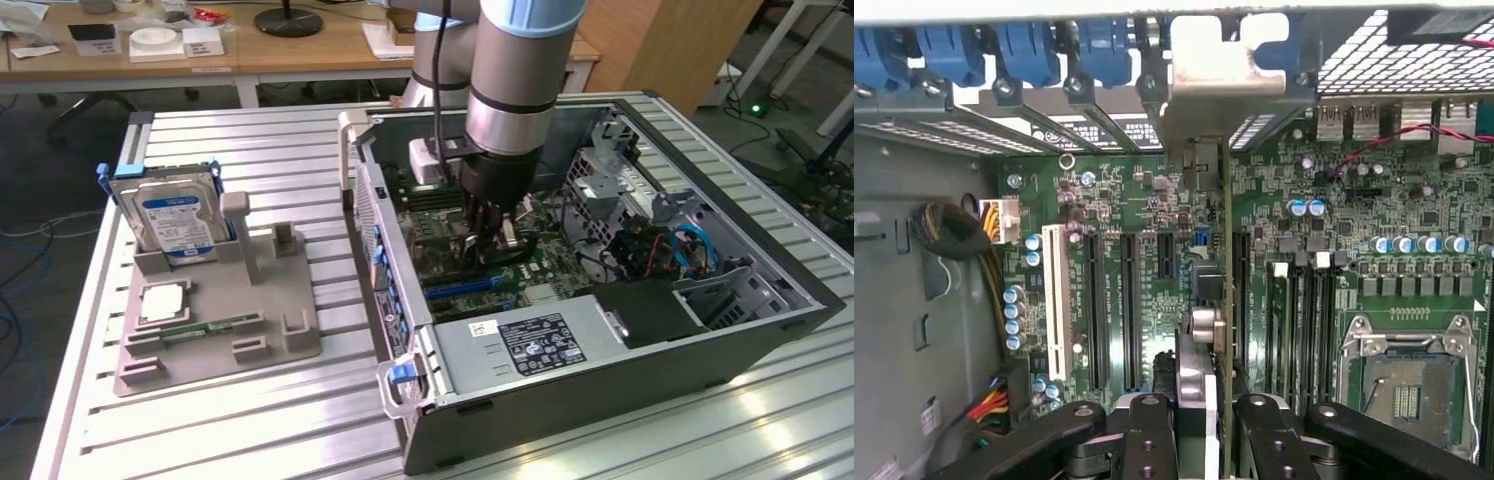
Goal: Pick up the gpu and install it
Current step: 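Insert the gpu into the slot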
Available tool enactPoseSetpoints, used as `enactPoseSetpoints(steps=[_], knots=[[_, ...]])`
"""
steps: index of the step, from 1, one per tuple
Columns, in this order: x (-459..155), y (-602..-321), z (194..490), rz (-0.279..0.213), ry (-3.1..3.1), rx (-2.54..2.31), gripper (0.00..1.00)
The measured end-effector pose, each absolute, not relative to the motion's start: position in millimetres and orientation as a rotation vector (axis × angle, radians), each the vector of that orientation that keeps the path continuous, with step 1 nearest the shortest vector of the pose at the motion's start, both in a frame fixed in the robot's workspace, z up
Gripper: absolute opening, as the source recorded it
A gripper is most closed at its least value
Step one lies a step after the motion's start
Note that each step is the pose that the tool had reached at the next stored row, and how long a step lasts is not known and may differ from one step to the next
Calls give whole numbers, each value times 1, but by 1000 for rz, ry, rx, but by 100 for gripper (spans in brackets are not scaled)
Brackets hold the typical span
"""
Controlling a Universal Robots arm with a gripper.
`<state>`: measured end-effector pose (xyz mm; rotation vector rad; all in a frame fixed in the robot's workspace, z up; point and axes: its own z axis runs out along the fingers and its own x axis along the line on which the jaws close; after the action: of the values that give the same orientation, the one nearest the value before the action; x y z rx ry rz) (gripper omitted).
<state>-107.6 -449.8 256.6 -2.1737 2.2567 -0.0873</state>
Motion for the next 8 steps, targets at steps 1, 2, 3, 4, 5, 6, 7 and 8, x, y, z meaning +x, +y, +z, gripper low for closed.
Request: enactPoseSetpoints(steps=[1, 2, 3, 4, 5, 6, 7, 8], knots=[[-109, -450, 256, -87, 2257, -2174, 28], [-109, -450, 256, -87, 2257, -2174, 28], [-110, -451, 256, -88, 2257, -2174, 28], [-110, -451, 256, -87, 2257, -2174, 28], [-110, -451, 255, -87, 2257, -2174, 28], [-110, -452, 255, -87, 2257, -2174, 28], [-110, -452, 253, -87, 2257, -2174, 28], [-109, -452, 253, -87, 2257, -2174, 28]])
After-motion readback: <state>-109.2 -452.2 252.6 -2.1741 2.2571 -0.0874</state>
